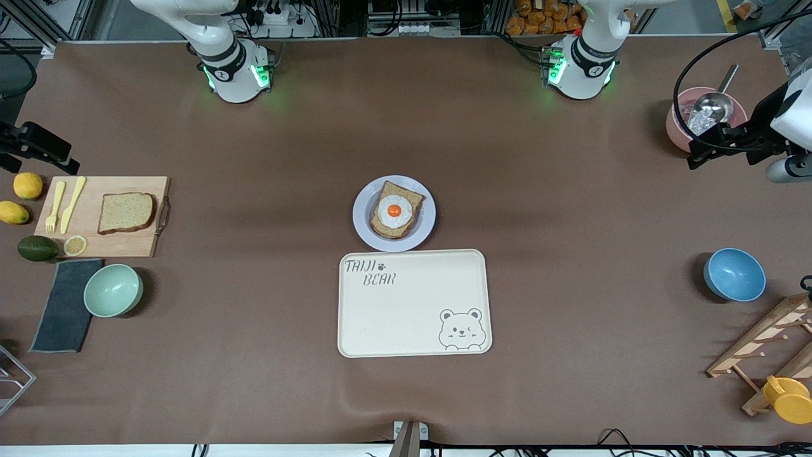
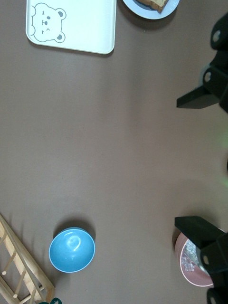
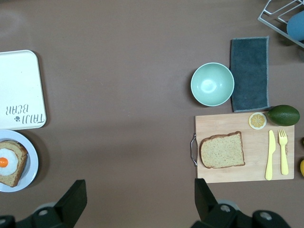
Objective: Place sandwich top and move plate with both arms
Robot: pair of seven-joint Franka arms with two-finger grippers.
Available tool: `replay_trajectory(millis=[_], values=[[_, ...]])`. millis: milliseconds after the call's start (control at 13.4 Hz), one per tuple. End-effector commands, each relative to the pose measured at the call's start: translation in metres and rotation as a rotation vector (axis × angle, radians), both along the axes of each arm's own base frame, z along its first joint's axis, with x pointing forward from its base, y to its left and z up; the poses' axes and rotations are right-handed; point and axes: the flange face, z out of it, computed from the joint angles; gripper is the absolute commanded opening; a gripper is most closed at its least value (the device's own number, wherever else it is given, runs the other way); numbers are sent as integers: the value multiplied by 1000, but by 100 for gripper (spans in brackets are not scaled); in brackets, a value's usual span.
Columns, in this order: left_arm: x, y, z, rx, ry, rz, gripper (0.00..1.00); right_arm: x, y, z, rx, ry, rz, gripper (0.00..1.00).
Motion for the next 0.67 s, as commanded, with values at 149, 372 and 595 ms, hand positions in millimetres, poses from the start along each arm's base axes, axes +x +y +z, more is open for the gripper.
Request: replay_trajectory(millis=[149, 372, 595], values=[[-2, 0, 5, -5, 0, 5, 100, -2, 0, 1, -8, -1, 0, 100], [-3, -1, 5, -4, 0, 2, 100, -1, 0, -2, -6, 4, -2, 100], [-2, 1, 6, -10, -1, 5, 100, 0, -4, -6, -5, 14, -9, 100]])
